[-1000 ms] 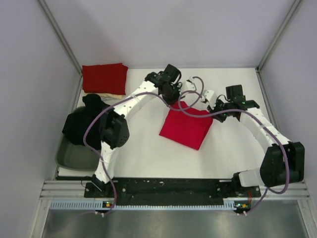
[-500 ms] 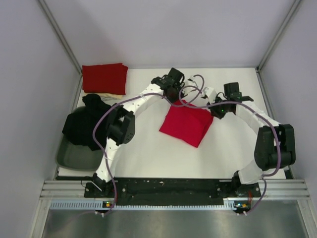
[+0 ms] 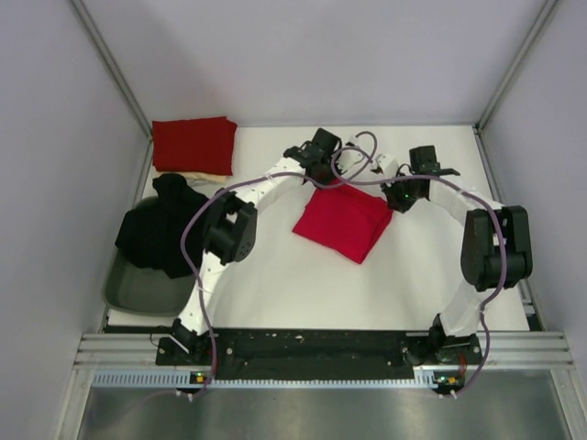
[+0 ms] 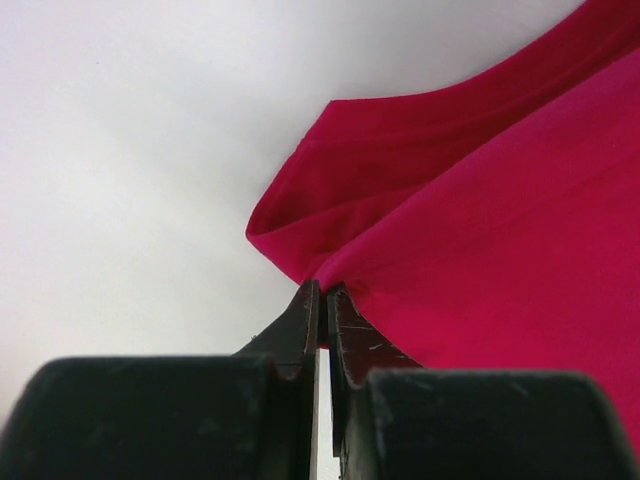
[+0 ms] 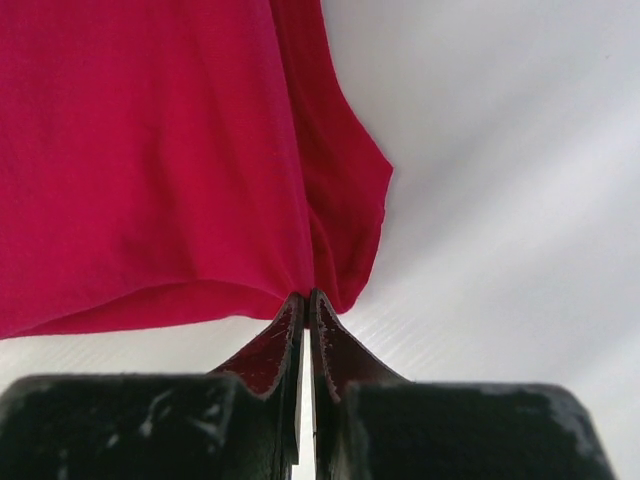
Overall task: Fold and stack the t-shirts
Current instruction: Fold the long partially folded tshirt into a neat square
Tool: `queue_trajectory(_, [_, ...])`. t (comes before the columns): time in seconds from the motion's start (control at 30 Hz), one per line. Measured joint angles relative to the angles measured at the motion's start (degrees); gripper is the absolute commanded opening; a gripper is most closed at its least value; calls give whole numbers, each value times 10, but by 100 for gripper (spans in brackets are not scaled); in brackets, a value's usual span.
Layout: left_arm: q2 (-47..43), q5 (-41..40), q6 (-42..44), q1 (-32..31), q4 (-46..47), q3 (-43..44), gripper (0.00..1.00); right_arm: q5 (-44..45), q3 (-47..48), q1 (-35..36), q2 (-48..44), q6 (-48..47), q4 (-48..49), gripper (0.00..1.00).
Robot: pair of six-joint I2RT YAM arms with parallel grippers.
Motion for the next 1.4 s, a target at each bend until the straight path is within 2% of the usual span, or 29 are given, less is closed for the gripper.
queue_trajectory(0.03, [3,-4,0,0,5,3,9,0,4,0,6,3,2,1])
queue_trajectory(0.13, [10,-9,0,1,15,3,32,4,12,0,18,12,3,13])
queue_trajectory(0.17, [12,-13,1,1,18,3,43,6,12,0,20,15,3,15])
queue_trajectory(0.2, [14,-24,2,1,23,3,49,16,13,0,22,21,2,15])
queue_trajectory(0.27, [16,-49,8,4,33,3,59,40,19,-3,33,40,0,15])
queue_trajectory(0.37, [32,-100,20,7,50,35,68,84,66,-10,75,97,-2,18])
queue_trajectory(0.47, [52,-142,35,11,63,89,69,108,130,-29,117,173,2,30])
queue_trajectory(0.63, [28,-127,40,18,56,88,69,107,147,-67,102,259,-1,47])
queue_trajectory(0.8, [-84,-38,16,26,6,-37,70,39,112,-67,50,303,-7,49])
queue_trajectory(0.97, [-208,43,-61,38,-18,-165,72,15,30,-62,-13,396,14,59])
queue_trajectory(1.07, [-253,86,-123,51,-19,-217,73,-1,-41,-62,-45,464,45,59])
queue_trajectory(1.23, [-289,106,-215,78,11,-319,74,-13,-102,-62,-35,544,92,57])
queue_trajectory(1.33, [-292,106,-253,94,23,-367,74,-26,-105,-61,-3,572,121,50])
queue_trajectory(1.4, [-292,105,-271,102,27,-385,74,-44,-98,-59,24,589,140,42])
